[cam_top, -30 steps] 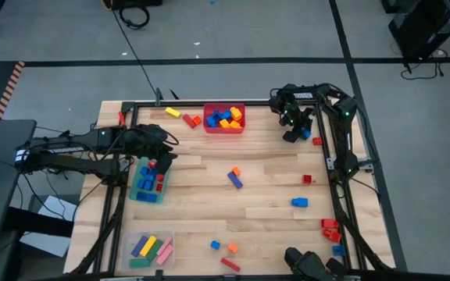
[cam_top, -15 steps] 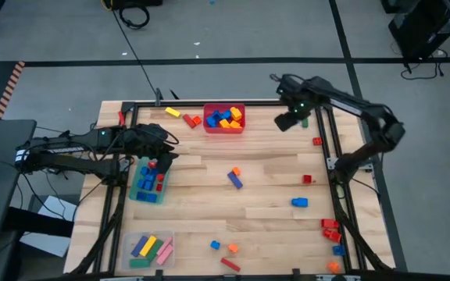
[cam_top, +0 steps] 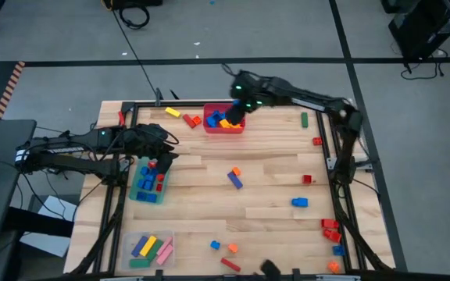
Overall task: Sort blocks by size
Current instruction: Put the blue 1 studded building block into the red bin, then put the yellow rectangle block into the transparent bin
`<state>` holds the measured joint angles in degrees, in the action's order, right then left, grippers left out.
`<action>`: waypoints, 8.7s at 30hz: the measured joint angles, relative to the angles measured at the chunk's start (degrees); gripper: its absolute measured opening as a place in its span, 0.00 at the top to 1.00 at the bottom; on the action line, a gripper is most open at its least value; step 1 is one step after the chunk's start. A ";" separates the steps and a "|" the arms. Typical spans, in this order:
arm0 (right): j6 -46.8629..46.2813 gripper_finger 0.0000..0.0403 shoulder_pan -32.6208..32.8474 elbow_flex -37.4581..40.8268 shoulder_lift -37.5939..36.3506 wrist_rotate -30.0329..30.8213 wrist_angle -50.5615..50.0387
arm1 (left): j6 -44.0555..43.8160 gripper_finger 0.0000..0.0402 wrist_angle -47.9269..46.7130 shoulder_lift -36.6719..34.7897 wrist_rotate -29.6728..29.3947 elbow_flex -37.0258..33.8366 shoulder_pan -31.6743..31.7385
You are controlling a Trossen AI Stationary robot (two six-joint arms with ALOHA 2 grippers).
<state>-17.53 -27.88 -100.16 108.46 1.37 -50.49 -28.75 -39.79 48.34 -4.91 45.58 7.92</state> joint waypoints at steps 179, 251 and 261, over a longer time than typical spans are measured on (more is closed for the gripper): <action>-26.22 0.55 20.61 40.48 -36.11 6.42 8.95 | 84.10 0.50 -20.53 71.05 -8.45 49.50 39.16; -22.80 0.55 18.23 40.48 -36.08 3.41 11.33 | 76.52 0.50 -34.38 83.30 -14.97 59.72 38.66; -22.79 0.55 18.23 40.48 -36.08 3.38 11.32 | 76.86 0.50 -32.25 83.30 -18.99 57.19 38.20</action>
<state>-40.32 -9.65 -59.68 72.38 4.75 -39.16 48.10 -72.04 131.63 -23.90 102.78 46.12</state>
